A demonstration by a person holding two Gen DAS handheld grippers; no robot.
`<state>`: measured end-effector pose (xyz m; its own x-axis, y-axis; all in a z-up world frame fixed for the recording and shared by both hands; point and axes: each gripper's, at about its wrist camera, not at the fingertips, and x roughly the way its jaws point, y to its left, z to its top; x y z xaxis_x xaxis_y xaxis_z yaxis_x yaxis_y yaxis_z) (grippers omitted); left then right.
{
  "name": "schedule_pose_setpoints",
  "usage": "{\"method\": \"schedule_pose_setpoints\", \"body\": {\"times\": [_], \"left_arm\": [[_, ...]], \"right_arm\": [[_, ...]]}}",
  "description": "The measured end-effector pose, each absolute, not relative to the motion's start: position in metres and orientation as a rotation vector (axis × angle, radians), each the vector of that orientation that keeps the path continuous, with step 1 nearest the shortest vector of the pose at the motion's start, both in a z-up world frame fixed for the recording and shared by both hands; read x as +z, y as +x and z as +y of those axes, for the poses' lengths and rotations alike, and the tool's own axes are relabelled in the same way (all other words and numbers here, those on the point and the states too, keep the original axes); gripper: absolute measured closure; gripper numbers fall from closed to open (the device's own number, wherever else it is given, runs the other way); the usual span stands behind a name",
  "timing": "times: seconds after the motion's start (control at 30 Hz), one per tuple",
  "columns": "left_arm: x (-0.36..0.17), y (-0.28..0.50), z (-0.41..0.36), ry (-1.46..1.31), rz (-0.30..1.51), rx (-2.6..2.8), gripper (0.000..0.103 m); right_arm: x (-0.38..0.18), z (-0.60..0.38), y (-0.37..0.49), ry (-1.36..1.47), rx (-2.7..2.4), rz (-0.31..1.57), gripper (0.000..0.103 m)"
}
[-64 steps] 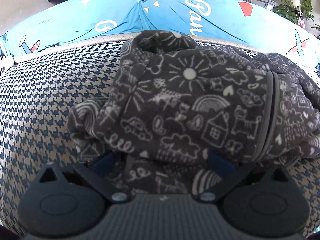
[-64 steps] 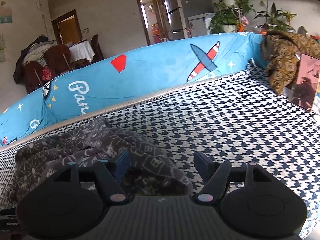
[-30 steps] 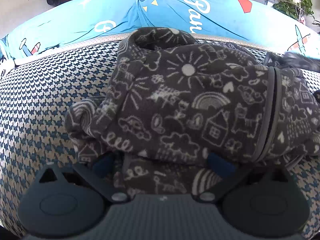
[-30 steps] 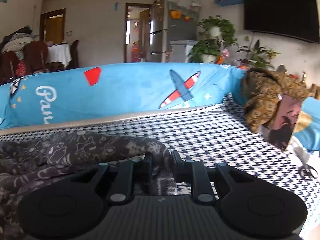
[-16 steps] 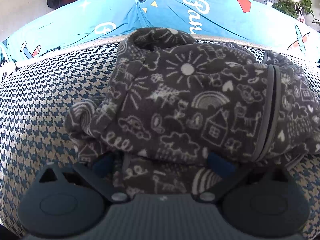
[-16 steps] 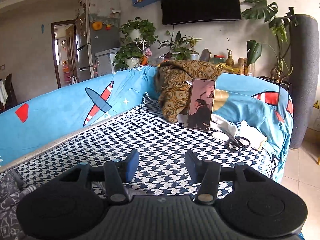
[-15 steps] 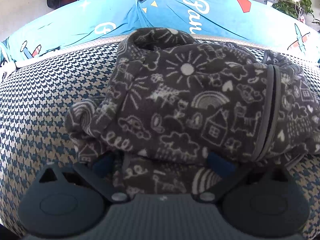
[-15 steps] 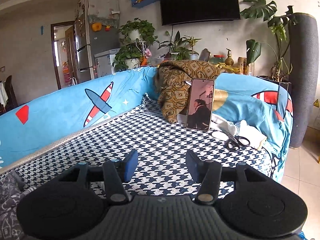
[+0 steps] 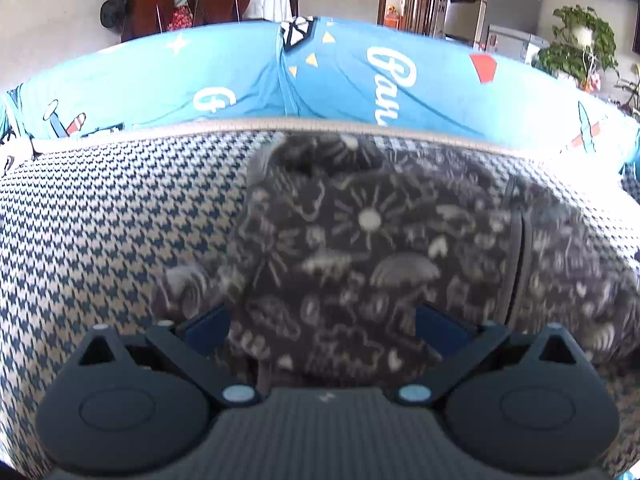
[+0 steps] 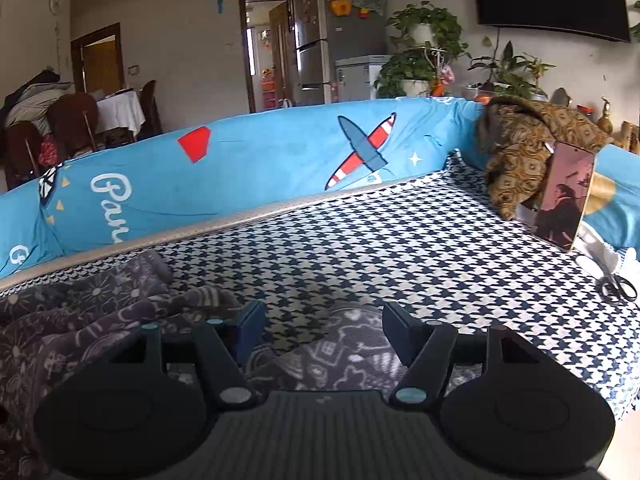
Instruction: Fold clothes
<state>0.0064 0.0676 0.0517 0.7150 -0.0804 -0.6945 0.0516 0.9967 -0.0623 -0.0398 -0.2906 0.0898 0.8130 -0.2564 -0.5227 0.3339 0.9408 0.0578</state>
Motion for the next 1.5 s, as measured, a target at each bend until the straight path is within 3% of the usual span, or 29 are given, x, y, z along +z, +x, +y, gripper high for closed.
{"method": "schedule_pose_setpoints", "body": {"times": [0.57, 1.13, 1.4, 1.47, 1.5], "left_arm": [[0.107, 0.093, 0.063, -0.029, 0.738, -0.122, 0.0], [0.059, 0.205, 0.046, -0.067, 0.939, -0.207, 0.0], [0.033, 0.223, 0.027, 0.011, 1.021, -0.23, 0.0], [0.028, 0.221, 0.022, 0.05, 1.02, -0.229, 0.006], [0.027, 0.22, 0.02, 0.066, 1.016, -0.234, 0.014]], "right_arm": [[0.074, -0.251, -0.015, 0.168, -0.187, 0.618, 0.036], [0.058, -0.225, 0.005, 0.163, -0.105, 0.697, 0.036], [0.054, -0.217, 0.011, 0.179, -0.086, 0.716, 0.036], [0.053, -0.216, 0.013, 0.18, -0.083, 0.721, 0.036], [0.053, -0.216, 0.013, 0.181, -0.082, 0.722, 0.035]]}}
